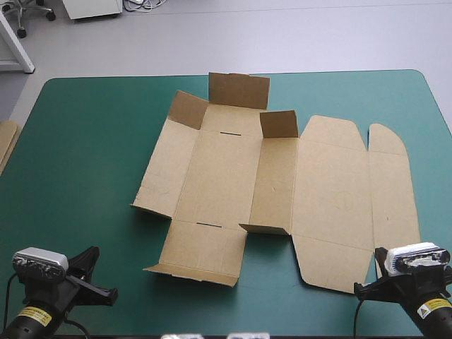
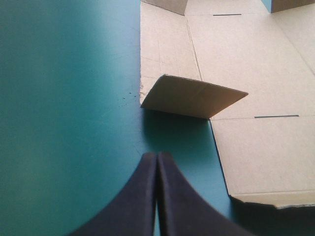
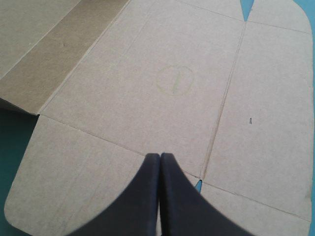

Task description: Fold the box

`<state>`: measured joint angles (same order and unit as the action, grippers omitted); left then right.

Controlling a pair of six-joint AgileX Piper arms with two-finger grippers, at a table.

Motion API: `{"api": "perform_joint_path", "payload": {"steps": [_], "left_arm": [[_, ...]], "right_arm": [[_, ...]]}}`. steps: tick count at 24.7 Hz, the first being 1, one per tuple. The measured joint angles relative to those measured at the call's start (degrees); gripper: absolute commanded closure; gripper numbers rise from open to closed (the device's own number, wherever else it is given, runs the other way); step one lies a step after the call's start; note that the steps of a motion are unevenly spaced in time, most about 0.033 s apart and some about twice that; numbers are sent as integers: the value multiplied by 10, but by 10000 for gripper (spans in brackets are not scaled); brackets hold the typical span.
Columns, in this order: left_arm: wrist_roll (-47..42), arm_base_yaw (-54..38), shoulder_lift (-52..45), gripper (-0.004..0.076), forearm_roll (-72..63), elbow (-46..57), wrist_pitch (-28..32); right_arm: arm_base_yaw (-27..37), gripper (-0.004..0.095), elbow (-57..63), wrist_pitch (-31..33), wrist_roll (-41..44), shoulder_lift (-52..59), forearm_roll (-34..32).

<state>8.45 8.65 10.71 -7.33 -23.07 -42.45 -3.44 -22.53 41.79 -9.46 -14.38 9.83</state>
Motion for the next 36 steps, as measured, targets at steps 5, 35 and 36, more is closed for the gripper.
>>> {"api": "perform_joint_path", "payload": {"steps": [5,35,36], "left_arm": [[-29,0,12,681,11,-20,-18],[168,-239,729,283,-318,-368,-79],[181,-239,739,283,-333,-368,-84]], "right_arm": [[0,919,-4,7,-16,-3,-1],[0,332,-306,7,-11,-400,-21],[0,332,-307,7,-11,-400,-21]]}}
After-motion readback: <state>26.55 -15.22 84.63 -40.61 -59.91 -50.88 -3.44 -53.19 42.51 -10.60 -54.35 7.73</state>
